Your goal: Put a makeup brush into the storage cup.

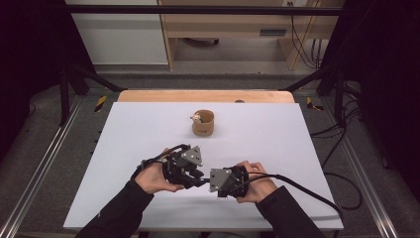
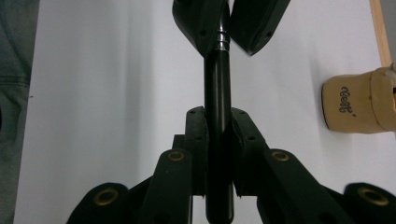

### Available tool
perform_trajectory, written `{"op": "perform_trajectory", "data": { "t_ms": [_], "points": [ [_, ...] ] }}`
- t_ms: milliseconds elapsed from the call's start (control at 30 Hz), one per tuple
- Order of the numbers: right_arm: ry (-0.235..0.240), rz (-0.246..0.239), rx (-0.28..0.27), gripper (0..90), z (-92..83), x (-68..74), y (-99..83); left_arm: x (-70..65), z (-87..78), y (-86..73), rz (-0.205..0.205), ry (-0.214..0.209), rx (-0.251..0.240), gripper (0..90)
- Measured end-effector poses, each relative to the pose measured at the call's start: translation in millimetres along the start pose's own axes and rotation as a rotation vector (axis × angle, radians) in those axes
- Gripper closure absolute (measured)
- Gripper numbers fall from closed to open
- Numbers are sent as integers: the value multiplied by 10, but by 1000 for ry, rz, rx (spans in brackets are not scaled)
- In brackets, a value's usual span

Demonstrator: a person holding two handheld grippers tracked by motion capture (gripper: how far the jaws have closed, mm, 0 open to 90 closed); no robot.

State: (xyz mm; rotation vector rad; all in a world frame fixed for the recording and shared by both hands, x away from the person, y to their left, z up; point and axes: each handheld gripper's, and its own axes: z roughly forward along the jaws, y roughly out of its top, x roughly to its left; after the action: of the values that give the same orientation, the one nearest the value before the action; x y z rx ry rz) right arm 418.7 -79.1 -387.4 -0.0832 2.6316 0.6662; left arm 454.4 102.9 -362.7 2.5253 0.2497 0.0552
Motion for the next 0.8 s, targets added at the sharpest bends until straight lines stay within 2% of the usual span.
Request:
{"op": "perform_trajectory", "data": {
  "t_ms": [67, 100, 133, 367, 433, 500, 533, 633, 733, 767, 800],
  "points": [
    [2, 27, 1, 792, 1, -3, -7, 9, -30, -18, -7, 19, -15, 613],
    [-4, 15, 4, 792, 2, -17, -15, 16, -48, -29, -14, 29, -23, 584],
    [-4, 30, 2, 792, 2, -16, -16, 27, -71, -39, -16, 42, -27, 560],
    [-4, 41, 1, 792, -2, -45, -29, 84, -214, -116, -50, 99, -80, 410],
    [-14, 57, 1, 792, -7, -49, -34, 101, -258, -140, -63, 118, -98, 378],
    [-21, 53, 4, 792, -17, -51, -41, 119, -304, -170, -83, 130, -120, 347],
    [-21, 69, -2, 792, -16, -42, -41, 123, -318, -180, -89, 137, -127, 325],
    [-24, 52, 5, 792, -19, -56, -55, 139, -372, -229, -103, 152, -152, 304],
    [-21, 85, 4, 792, -22, -54, -67, 145, -428, -280, -117, 168, -165, 291],
    [-19, 70, 7, 792, -25, -70, -79, 147, -440, -300, -121, 176, -173, 287],
    [-20, 79, 8, 792, -27, -71, -86, 152, -457, -319, -127, 183, -175, 282]
  ]
}}
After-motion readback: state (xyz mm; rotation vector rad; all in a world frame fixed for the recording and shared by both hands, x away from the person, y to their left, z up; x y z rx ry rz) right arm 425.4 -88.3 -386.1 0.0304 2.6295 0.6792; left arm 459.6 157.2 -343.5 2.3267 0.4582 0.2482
